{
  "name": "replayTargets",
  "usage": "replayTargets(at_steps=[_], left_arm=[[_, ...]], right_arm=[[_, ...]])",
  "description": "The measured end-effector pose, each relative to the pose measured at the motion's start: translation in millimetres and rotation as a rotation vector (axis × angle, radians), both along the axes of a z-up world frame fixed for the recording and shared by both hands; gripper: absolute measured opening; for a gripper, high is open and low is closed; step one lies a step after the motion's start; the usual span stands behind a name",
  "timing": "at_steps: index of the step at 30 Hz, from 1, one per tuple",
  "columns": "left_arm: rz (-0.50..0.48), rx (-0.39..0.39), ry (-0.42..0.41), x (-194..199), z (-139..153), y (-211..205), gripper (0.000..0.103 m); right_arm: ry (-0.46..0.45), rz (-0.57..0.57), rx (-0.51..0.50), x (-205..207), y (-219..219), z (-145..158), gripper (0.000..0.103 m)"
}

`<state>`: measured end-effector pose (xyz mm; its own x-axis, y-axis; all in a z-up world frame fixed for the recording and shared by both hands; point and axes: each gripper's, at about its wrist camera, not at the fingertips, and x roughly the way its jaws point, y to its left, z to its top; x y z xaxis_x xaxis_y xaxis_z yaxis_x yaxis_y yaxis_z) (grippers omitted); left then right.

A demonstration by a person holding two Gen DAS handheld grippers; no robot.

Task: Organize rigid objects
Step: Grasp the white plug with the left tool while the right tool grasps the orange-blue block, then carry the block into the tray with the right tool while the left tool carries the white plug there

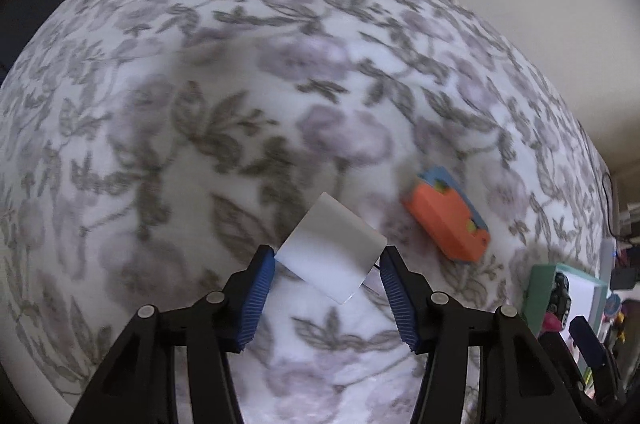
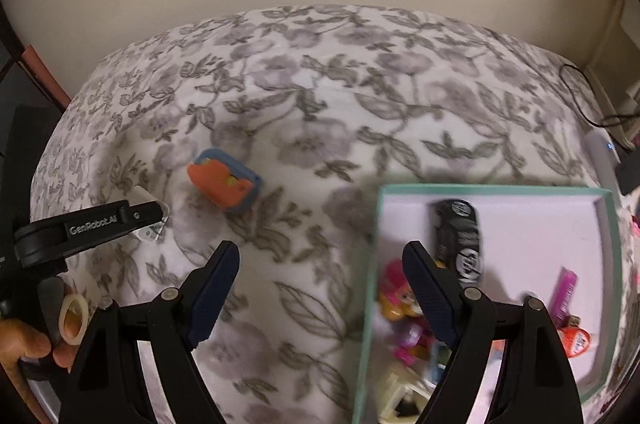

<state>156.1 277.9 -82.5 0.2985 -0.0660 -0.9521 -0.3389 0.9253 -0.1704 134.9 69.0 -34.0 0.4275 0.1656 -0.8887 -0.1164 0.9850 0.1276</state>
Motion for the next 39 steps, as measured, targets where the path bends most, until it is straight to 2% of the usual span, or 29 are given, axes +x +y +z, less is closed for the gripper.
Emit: replayTargets(at_steps=[9,20,24,31,33,36,39], left_arm=[[0.101,-0.003,-0.030,-8,12,44,0.058],[0.177,-0.017,-0.046,-14,17,77,0.058],[0.187,-0.032,-0.054,-17,18,83,0.058],[0.192,-0.054,-0.055,-17,17,83,0.058],[0.193,-0.058,-0.055,-17,17,83,0.058],[0.193,-0.061,-0.054,-17,17,82,0.058],[0.190,-0.068,-0.055,-16,16,82,0.058]], right_arm=[[0.040,0.043,0.019,22,48,-21,0.084],[0.096,-0.009,0.048,52,80,-41,0.084],[0.105,-0.020,0.004,61,86,-49,0.084],[0.124,-0.033,-0.014,67,90,-58,0.084],[0.123,-0.032,-0.016,67,92,-59,0.083],[0.124,-0.035,-0.026,69,95,-59,0.075],[0.129,-0.038,-0.029,70,96,-58,0.074]])
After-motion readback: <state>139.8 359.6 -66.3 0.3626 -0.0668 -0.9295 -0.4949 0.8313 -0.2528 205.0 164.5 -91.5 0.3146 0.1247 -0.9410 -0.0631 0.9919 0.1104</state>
